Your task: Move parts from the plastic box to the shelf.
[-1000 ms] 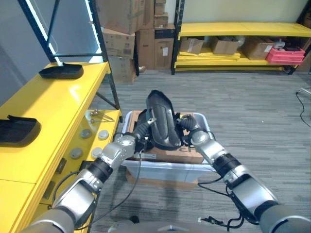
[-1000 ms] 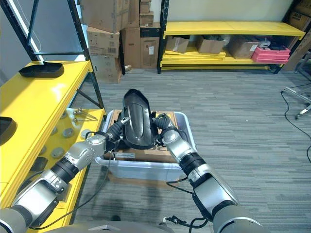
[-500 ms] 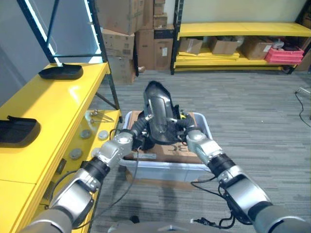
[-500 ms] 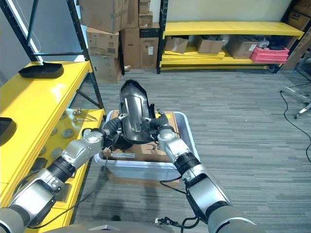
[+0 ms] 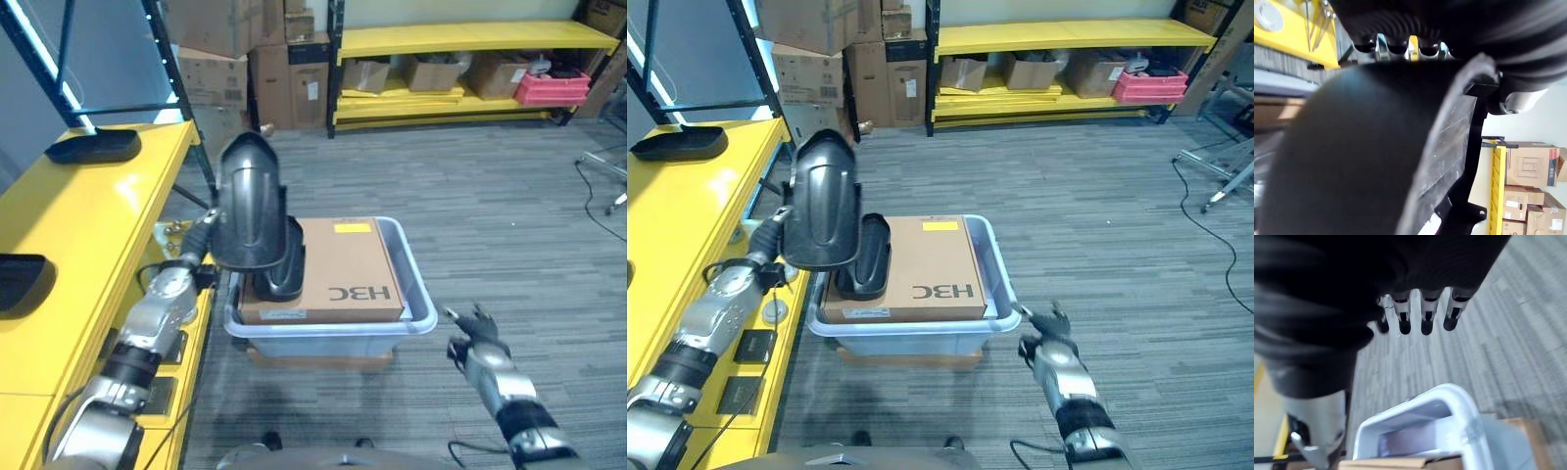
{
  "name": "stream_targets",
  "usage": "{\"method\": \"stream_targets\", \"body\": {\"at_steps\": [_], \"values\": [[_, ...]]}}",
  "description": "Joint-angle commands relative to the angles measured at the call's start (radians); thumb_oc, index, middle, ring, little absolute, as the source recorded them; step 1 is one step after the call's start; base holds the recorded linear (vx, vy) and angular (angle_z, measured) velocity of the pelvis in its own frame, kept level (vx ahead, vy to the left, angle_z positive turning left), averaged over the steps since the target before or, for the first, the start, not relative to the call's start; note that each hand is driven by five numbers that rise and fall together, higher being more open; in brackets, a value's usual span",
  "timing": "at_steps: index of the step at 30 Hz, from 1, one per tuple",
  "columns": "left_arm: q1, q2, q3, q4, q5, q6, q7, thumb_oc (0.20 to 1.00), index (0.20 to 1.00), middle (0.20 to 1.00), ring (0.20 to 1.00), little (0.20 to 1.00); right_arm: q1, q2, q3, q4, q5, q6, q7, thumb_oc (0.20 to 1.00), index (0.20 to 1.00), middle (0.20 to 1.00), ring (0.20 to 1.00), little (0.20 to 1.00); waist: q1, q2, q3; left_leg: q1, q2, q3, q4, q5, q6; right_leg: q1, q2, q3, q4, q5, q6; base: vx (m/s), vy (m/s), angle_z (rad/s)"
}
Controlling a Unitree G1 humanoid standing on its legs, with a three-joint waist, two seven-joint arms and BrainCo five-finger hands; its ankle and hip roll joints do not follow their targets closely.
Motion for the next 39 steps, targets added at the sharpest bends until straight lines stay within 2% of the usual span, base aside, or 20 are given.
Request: {"method": "stream_targets", "body": {"at_steps": [1, 3, 6, 9, 12, 15, 17, 19, 20, 22, 24, 26, 27, 28, 31, 35, 36, 39], "values": [[-0.019, 0.071, 0.083, -0.08, 0.044, -0.137, -0.007, 0.2, 0.2, 0.2, 0.2, 0.2, 0.008, 0.041, 0.021, 0.083, -0.071, 0.004, 0.053, 1.0, 1.0, 1.0, 1.0, 1.0, 0.035, -0.006, -0.055, -0.042, -0.005, -0.045, 0.036, -0.067, -0.009, -0.056, -0.075, -0.015, 0.112, -0.069, 0.098, 0.0, 0.0, 0.0], [0.029, 0.084, 0.136, -0.114, 0.046, -0.149, -0.002, 0.2, 0.2, 0.2, 0.2, 0.2, 0.049, 0.063, 0.024, 0.144, -0.106, 0.045, 0.084, 1.0, 1.0, 1.0, 1.0, 1.0, 0.043, -0.006, -0.052, -0.052, -0.01, -0.052, 0.032, -0.065, -0.004, -0.065, -0.082, -0.015, 0.12, -0.07, 0.101, -0.03, 0.014, -0.02], [0.071, 0.097, 0.19, -0.148, 0.047, -0.169, -0.01, 0.2, 0.2, 0.2, 0.2, 0.2, 0.087, 0.086, 0.02, 0.254, -0.182, 0.058, 0.153, 1.0, 1.0, 1.0, 1.0, 1.0, 0.056, -0.004, -0.047, -0.06, -0.017, -0.071, 0.027, -0.065, 0.004, -0.074, -0.086, -0.011, 0.137, -0.077, 0.103, -0.01, 0.002, 0.04], [0.104, 0.099, 0.229, -0.185, 0.035, -0.201, 0.013, 0.2, 0.2, 0.2, 0.2, 0.2, 0.126, 0.116, 0.02, 0.402, -0.249, 0.023, 0.222, 1.0, 1.0, 1.0, 1.0, 1.0, 0.065, 0.002, -0.036, -0.07, -0.024, -0.115, 0.019, -0.059, 0.011, -0.084, -0.073, 0.014, 0.158, -0.094, 0.095, -0.05, -0.024, 0.15], [0.13, 0.095, 0.259, -0.198, 0.036, -0.283, 0.04, 0.2, 0.2, 0.2, 0.2, 0.2, 0.171, 0.156, 0.036, 0.567, -0.309, -0.056, 0.269, 1.0, 1.0, 1.0, 1.0, 1.0, 0.063, 0.011, -0.022, -0.077, -0.032, -0.211, 0.01, -0.039, 0.005, -0.085, -0.006, 0.079, 0.164, -0.118, 0.061, -0.07, -0.068, 0.86], [0.15, 0.089, 0.298, -0.244, 0.06, -0.29, 0.098, 0.2, 0.2, 0.2, 0.2, 0.2, 0.175, 0.172, 0.08, 0.616, -0.358, -0.092, 0.275, 1.0, 1.0, 1.0, 1.0, 1.0, 0.086, 0.009, -0.011, -0.093, -0.029, -0.247, 0.022, -0.027, -0.011, -0.083, 0.014, 0.065, 0.164, -0.125, 0.046, -0.07, -0.079, 1.04], [0.162, 0.087, 0.311, -0.263, 0.064, -0.285, 0.117, 0.2, 0.2, 0.2, 0.2, 0.2, 0.172, 0.171, 0.094, 0.62, -0.368, -0.096, 0.278, 1.0, 1.0, 1.0, 1.0, 1.0, 0.095, 0.008, -0.006, -0.097, -0.026, -0.257, 0.026, -0.023, -0.016, -0.079, 0.017, 0.056, 0.159, -0.125, 0.042, -0.05, -0.062, 0.3], [0.201, 0.087, 0.358, -0.299, 0.097, -0.292, 0.167, 0.2, 0.2, 0.2, 0.2, 0.2, 0.161, 0.165, 0.131, 0.621, -0.409, -0.097, 0.282, 1.0, 1.0, 1.0, 1.0, 1.0, 0.124, 0.008, 0.001, -0.112, -0.017, -0.275, 0.03, -0.011, -0.038, -0.067, 0.025, 0.028, 0.133, -0.122, 0.034, -0.05, -0.053, 0.25], [0.208, 0.087, 0.366, -0.304, 0.111, -0.288, 0.186, 0.2, 0.2, 0.2, 0.2, 0.2, 0.159, 0.164, 0.137, 0.621, -0.431, -0.101, 0.284, 1.0, 1.0, 1.0, 1.0, 1.0, 0.126, 0.008, 0.002, -0.114, -0.015, -0.278, 0.032, -0.01, -0.042, -0.063, 0.027, 0.023, 0.126, -0.121, 0.033, -0.04, -0.023, 0.44], [0.242, 0.089, 0.406, -0.314, 0.125, -0.299, 0.204, 0.2, 0.2, 0.2, 0.2, 0.2, 0.162, 0.154, 0.147, 0.621, -0.479, -0.101, 0.274, 1.0, 1.0, 1.0, 1.0, 1.0, 0.146, 0.008, 0.009, -0.151, 0.01, -0.231, 0.044, 0.006, -0.068, -0.046, 0.023, -0.032, 0.098, -0.115, 0.032, -0.04, 0.007, 0.46], [0.247, 0.088, 0.412, -0.314, 0.118, -0.302, 0.196, 0.2, 0.2, 0.2, 0.2, 0.2, 0.165, 0.154, 0.146, 0.622, -0.48, -0.103, 0.271, 1.0, 1.0, 1.0, 1.0, 1.0, 0.143, 0.009, 0.01, -0.161, 0.015, -0.215, 0.05, 0.008, -0.073, -0.042, 0.021, -0.048, 0.095, -0.114, 0.032, -0.03, 0.021, 0.56], [0.256, 0.072, 0.414, -0.318, 0.126, -0.327, 0.183, 0.2, 0.2, 0.2, 0.2, 0.2, 0.184, 0.155, 0.131, 0.628, -0.466, -0.114, 0.244, 1.0, 1.0, 1.0, 1.0, 1.0, 0.135, 0.014, 0.023, -0.195, 0.056, -0.093, 0.067, 0.027, -0.091, -0.024, 0.007, -0.132, 0.091, -0.112, 0.035, -0.04, 0.065, 1.07], [0.256, 0.056, 0.397, -0.315, 0.13, -0.36, 0.171, 0.2, 0.2, 0.2, 0.2, 0.2, 0.199, 0.161, 0.123, 0.627, -0.443, -0.12, 0.219, 1.0, 1.0, 1.0, 1.0, 1.0, 0.12, 0.015, 0.029, -0.203, 0.093, 0.016, 0.078, 0.024, -0.107, -0.009, -0.009, -0.197, 0.105, -0.131, 0.041, -0.04, 0.091, 1.74], [0.256, 0.052, 0.389, -0.315, 0.13, -0.367, 0.166, 0.2, 0.2, 0.2, 0.2, 0.2, 0.2, 0.163, 0.125, 0.626, -0.432, -0.12, 0.206, 1.0, 1.0, 1.0, 1.0, 1.0, 0.115, 0.018, 0.033, -0.207, 0.109, 0.07, 0.084, 0.029, -0.106, -0.007, -0.017, -0.233, 0.119, -0.137, 0.039, -0.03, 0.093, 2.36], [0.262, 0.051, 0.374, -0.319, 0.146, -0.383, 0.172, 0.2, 0.2, 0.2, 0.2, 0.2, 0.192, 0.167, 0.133, 0.627, -0.432, -0.118, 0.191, 1.0, 1.0, 1.0, 1.0, 1.0, 0.113, 0.027, 0.033, -0.217, 0.127, 0.148, 0.084, 0.042, -0.1, -0.015, -0.029, -0.284, 0.152, -0.153, 0.032, -0.01, 0.104, 1.95], [0.294, 0.054, 0.383, -0.333, 0.151, -0.373, 0.183, 0.2, 0.2, 0.2, 0.2, 0.2, 0.154, 0.164, 0.149, 0.633, -0.428, -0.122, 0.201, 1.0, 1.0, 1.0, 1.0, 1.0, 0.154, 0.029, 0.023, -0.235, 0.102, 0.128, 0.112, 0.017, -0.082, -0.005, -0.041, -0.3, 0.194, -0.192, 0.016, 0.17, 0.149, 0.89], [0.319, 0.065, 0.404, -0.333, 0.145, -0.376, 0.165, 0.2, 0.2, 0.2, 0.2, 0.2, 0.142, 0.17, 0.156, 0.616, -0.423, -0.121, 0.213, 1.0, 1.0, 1.0, 1.0, 1.0, 0.176, 0.028, 0.012, -0.227, 0.078, 0.107, 0.119, -0.005, -0.067, 0.003, -0.054, -0.3, 0.21, -0.205, 0.018, 0.27, 0.204, -0.06], [0.338, 0.077, 0.426, -0.335, 0.144, -0.381, 0.143, 0.2, 0.2, 0.2, 0.2, 0.2, 0.139, 0.178, 0.166, 0.592, -0.418, -0.113, 0.22, 1.0, 1.0, 1.0, 1.0, 1.0, 0.193, 0.021, 0.001, -0.216, 0.051, 0.085, 0.119, -0.027, -0.05, 0.01, -0.072, -0.296, 0.228, -0.214, 0.028, 0.18, 0.128, -0.04]]}}
